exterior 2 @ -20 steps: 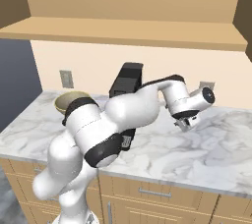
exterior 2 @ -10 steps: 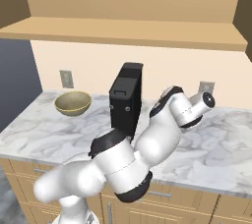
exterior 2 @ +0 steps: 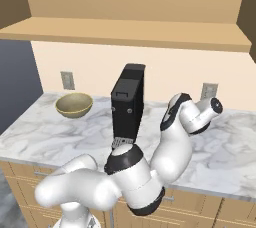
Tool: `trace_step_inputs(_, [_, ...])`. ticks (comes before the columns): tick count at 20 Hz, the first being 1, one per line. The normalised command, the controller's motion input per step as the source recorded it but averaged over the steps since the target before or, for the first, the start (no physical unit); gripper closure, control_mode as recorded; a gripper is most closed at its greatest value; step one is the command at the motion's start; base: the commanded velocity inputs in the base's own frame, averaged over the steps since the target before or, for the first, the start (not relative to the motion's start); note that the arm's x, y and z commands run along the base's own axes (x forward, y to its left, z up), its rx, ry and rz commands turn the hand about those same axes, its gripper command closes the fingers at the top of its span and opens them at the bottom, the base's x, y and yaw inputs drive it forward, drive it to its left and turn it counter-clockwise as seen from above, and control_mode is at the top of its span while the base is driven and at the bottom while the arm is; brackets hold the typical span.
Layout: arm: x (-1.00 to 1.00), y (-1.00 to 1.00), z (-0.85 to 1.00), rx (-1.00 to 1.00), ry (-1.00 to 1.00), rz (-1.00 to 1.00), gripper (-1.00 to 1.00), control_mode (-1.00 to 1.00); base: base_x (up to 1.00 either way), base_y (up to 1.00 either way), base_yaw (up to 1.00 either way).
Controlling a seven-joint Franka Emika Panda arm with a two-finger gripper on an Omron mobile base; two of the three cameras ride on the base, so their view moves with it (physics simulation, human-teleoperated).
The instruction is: Pick up the bowls on the counter and stack them on top of one another in the open cabinet. Place the smaller bowl on top of the larger bowl.
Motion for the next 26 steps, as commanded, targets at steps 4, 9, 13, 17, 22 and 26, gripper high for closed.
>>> trace_step_inputs(4, [0.24,-0.01,-0.22,0.03,0.0,-0.02,-1.0,-1.0,0.0,0.0,0.0])
trace_step_inputs(9, [0.29,-0.01,-0.1,0.0,0.0,-0.01,-1.0,-1.0,0.0,0.0,0.0])
trace_step_inputs(13, [0.31,-0.08,-0.06,0.0,0.0,0.0,-1.0,-1.0,0.0,0.0,0.0])
trace_step_inputs(17, [0.29,-0.11,-0.14,0.0,0.0,0.0,-1.0,-1.0,0.0,0.0,0.0])
trace_step_inputs(22, [0.37,-0.14,-0.18,0.0,0.0,0.0,-1.0,-1.0,0.0,0.0,0.0])
trace_step_inputs(26, [0.4,-0.15,-0.15,0.01,0.0,0.0,-1.0,-1.0,0.0,0.0,0.0])
